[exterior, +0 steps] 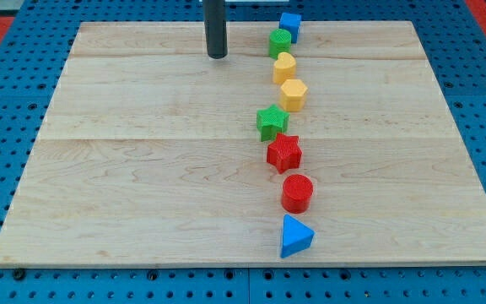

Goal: Place your arm diagonally to the green circle

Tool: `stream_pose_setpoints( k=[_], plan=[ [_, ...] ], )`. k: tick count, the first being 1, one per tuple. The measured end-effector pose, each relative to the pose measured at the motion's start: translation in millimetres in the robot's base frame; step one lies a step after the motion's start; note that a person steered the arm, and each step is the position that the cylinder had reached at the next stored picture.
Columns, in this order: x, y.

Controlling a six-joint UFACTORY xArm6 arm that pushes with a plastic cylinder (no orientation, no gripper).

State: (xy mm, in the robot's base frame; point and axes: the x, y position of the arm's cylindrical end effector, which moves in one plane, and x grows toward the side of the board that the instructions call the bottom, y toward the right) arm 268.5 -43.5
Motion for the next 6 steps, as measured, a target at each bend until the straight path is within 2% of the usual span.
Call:
stream_pose_setpoints(
  k=[2,3,6],
  plan=[
    [-3,5],
    [-23,8],
    [-40,8]
  ],
)
